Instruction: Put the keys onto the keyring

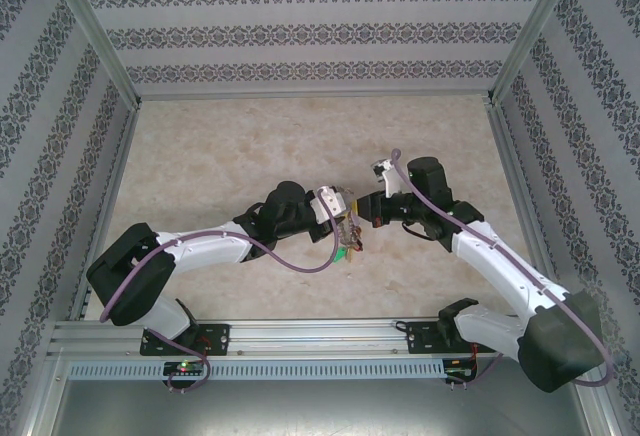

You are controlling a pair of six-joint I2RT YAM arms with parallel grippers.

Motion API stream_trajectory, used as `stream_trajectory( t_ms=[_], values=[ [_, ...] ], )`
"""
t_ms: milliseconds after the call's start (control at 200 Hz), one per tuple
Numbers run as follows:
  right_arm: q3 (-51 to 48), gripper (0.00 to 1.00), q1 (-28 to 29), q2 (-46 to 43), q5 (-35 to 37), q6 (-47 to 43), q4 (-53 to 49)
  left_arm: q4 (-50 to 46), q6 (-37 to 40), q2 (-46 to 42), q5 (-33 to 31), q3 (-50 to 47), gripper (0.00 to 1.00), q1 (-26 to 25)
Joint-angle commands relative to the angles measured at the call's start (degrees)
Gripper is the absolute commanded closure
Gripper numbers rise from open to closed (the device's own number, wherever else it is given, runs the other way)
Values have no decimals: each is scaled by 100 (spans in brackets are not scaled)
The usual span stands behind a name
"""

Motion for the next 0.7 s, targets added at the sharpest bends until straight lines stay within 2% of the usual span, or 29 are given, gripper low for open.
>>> stream_trajectory(
  t_ms=[0, 260, 495, 699],
  values=[
    [-84, 100, -127, -112, 207, 45, 58, 405, -172, -8, -106, -106, 100, -41],
    [-80, 100, -137, -5, 143, 134, 211, 1092, -566, 238, -119, -271, 100, -41],
    [-5, 100, -128, 65, -190, 177, 325, 1324, -792, 346, -125, -317, 100, -40],
    [60, 100, -93, 97, -324, 151, 316, 1222, -725, 367, -108, -288, 87, -43]
  ],
)
